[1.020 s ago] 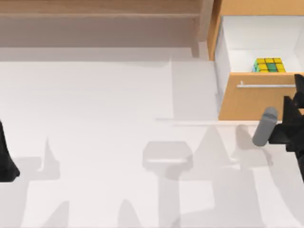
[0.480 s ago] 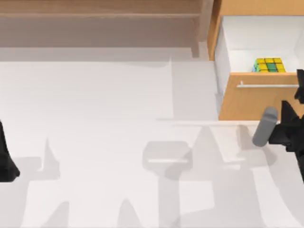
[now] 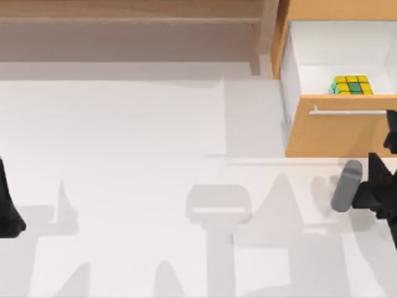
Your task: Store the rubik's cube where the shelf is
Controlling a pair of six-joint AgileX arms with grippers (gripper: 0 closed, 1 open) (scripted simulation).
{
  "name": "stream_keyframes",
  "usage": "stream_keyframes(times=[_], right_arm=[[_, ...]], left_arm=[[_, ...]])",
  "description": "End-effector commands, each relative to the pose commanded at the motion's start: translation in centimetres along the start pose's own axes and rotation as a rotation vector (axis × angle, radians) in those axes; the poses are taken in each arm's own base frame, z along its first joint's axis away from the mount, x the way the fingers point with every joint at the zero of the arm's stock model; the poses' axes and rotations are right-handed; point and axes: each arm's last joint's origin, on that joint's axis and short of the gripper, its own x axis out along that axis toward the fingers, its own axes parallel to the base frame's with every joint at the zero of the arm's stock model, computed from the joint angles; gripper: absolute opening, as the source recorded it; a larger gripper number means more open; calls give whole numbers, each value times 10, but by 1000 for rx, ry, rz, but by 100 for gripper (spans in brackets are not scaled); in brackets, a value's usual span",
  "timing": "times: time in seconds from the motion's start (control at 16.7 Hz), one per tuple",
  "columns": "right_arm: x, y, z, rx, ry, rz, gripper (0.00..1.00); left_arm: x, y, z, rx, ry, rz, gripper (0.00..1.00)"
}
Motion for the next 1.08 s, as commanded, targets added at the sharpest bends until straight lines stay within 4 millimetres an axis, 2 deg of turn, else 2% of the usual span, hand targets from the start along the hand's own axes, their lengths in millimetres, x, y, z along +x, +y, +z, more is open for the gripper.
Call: stream_keyframes(times=[0.06, 0.12, 0.3, 0.6, 0.84, 1.08], right_arm=[[0, 0, 0, 0, 0, 0, 100], [0, 12, -1, -23, 2, 61, 100], [1, 9, 6, -5, -32, 53, 100], [16, -9, 54, 126, -242, 76, 100], [47, -31, 96, 279, -343, 201, 100], [94, -62, 121, 451, -291, 409, 100]], left_arm=[[0, 0, 0, 0, 0, 0, 100], [0, 0, 0, 0, 0, 0, 100], [0, 0, 0, 0, 0, 0, 100], [0, 0, 0, 0, 0, 0, 100], [0, 0, 0, 0, 0, 0, 100], [0, 0, 0, 0, 0, 0, 100]])
